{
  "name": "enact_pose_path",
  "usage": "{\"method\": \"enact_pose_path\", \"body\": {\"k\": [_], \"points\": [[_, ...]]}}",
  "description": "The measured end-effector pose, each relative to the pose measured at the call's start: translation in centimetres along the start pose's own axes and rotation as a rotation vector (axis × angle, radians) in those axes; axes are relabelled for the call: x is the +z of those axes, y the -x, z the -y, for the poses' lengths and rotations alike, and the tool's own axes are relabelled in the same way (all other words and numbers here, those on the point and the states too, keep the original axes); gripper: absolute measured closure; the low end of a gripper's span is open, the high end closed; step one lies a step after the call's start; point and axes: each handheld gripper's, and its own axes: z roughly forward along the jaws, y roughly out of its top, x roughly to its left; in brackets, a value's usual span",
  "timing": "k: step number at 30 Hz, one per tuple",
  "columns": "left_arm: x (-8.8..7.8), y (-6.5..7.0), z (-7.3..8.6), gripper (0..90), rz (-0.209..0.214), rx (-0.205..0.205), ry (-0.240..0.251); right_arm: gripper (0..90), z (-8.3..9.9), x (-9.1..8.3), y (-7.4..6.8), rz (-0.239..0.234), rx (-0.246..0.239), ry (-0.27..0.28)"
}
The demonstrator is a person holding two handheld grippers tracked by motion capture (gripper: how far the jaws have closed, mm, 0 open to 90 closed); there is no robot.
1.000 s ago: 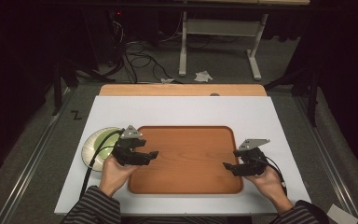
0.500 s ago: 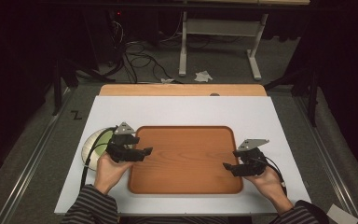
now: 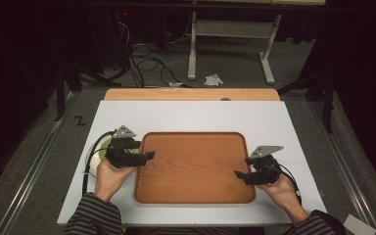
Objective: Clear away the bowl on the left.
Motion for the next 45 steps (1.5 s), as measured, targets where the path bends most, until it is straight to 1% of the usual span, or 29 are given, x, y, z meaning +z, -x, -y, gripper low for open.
{"method": "enact_pose_path", "body": {"k": [1, 3, 5, 6, 7, 8, 9, 14, 15, 16, 17, 18, 19, 21, 24, 26, 27, 29, 30, 31, 34, 35, 36, 38, 39, 42, 43, 45], "points": [[0.0, -0.1, 0.0, 32.2, -0.002, 0.000, -0.002, 37.6, 0.0, 0.0, 0.0, 0.001, 0.006, -0.001], [-0.1, -0.2, 0.0, 31.8, -0.008, -0.002, -0.003, 37.6, 0.0, 0.1, 0.0, 0.000, -0.009, 0.002], [-0.2, -0.4, 0.1, 31.4, -0.019, -0.008, 0.006, 37.6, 0.0, 0.1, -0.1, 0.003, -0.013, -0.003], [-0.2, -0.4, 0.1, 31.5, -0.019, -0.008, 0.006, 37.6, 0.0, 0.1, -0.1, 0.003, -0.013, -0.003], [-0.5, -0.6, 0.1, 31.8, -0.029, -0.013, 0.013, 37.6, 0.0, 0.0, -0.1, -0.002, -0.007, 0.004], [-0.5, -0.6, 0.1, 32.0, -0.029, -0.013, 0.013, 37.6, 0.0, 0.0, -0.1, -0.002, -0.007, 0.004], [-0.6, -0.8, 0.1, 32.3, -0.036, -0.022, 0.018, 37.6, 0.0, 0.0, -0.1, -0.001, -0.001, -0.001], [-0.8, -1.3, 0.2, 32.4, -0.054, -0.029, 0.014, 37.6, 0.0, 0.1, -0.1, 0.003, -0.013, -0.005], [-0.9, -1.4, 0.2, 32.4, -0.052, -0.038, 0.018, 37.6, 0.0, 0.1, -0.1, 0.003, -0.014, -0.006], [-1.1, -1.7, 0.2, 32.2, -0.053, -0.056, 0.027, 37.6, 0.0, 0.0, -0.1, 0.000, -0.011, -0.006], [-1.2, -1.8, 0.2, 32.1, -0.065, -0.057, 0.029, 37.6, 0.0, 0.0, -0.1, -0.002, -0.006, -0.004], [-1.2, -1.8, 0.2, 32.0, -0.065, -0.057, 0.029, 37.6, 0.0, 0.0, -0.1, -0.001, -0.006, -0.002], [-1.4, -2.0, 0.3, 32.1, -0.090, -0.055, 0.029, 37.6, 0.0, 0.0, -0.1, -0.002, -0.006, -0.003], [-1.5, -2.2, 0.4, 32.0, -0.105, -0.056, 0.027, 37.6, 0.0, 0.1, 0.0, -0.009, -0.009, -0.003], [-1.6, -2.6, 0.5, 32.0, -0.122, -0.062, 0.025, 37.6, 0.0, 0.2, -0.2, -0.004, -0.007, -0.008], [-1.8, -3.0, 0.6, 32.0, -0.128, -0.077, 0.032, 37.6, 0.0, 0.2, -0.2, -0.004, -0.008, -0.011], [-1.8, -3.0, 0.6, 32.0, -0.128, -0.077, 0.032, 37.5, 0.0, 0.2, -0.2, -0.004, -0.006, -0.009], [-2.1, -3.7, 0.8, 31.8, -0.140, -0.100, 0.038, 37.5, 0.0, 0.2, -0.1, -0.005, -0.001, -0.009], [-2.1, -3.7, 0.8, 31.7, -0.140, -0.100, 0.038, 37.5, 0.0, 0.2, -0.1, -0.005, -0.001, -0.009], [-2.3, -4.2, 1.0, 31.4, -0.154, -0.110, 0.035, 37.5, 0.0, 0.2, 0.0, -0.005, -0.005, -0.006], [-2.4, -4.5, 1.2, 31.3, -0.165, -0.122, 0.034, 37.6, 0.0, 0.2, -0.1, -0.009, -0.005, -0.005], [-2.6, -4.9, 1.3, 31.2, -0.172, -0.137, 0.033, 37.5, 0.0, 0.1, -0.2, -0.005, -0.004, -0.006], [-2.7, -5.1, 1.4, 31.0, -0.181, -0.141, 0.034, 37.5, 0.0, 0.1, -0.2, -0.009, -0.008, -0.005], [-2.8, -5.3, 1.5, 31.0, -0.184, -0.150, 0.035, 37.5, 0.0, 0.1, -0.2, -0.010, -0.008, -0.005], [-2.9, -5.7, 1.6, 31.0, -0.193, -0.162, 0.038, 37.5, 0.0, 0.2, -0.1, -0.012, -0.004, -0.009], [-3.0, -6.2, 1.8, 31.0, -0.208, -0.175, 0.031, 37.5, 0.0, 0.2, -0.1, -0.011, -0.002, -0.021], [-3.0, -6.4, 1.9, 31.0, -0.210, -0.181, 0.029, 37.5, 0.0, 0.2, -0.1, -0.010, -0.006, -0.017], [-3.1, -6.8, 2.1, 30.8, -0.215, -0.199, 0.028, 37.5, 0.0, 0.2, -0.2, -0.014, -0.006, -0.018]]}}
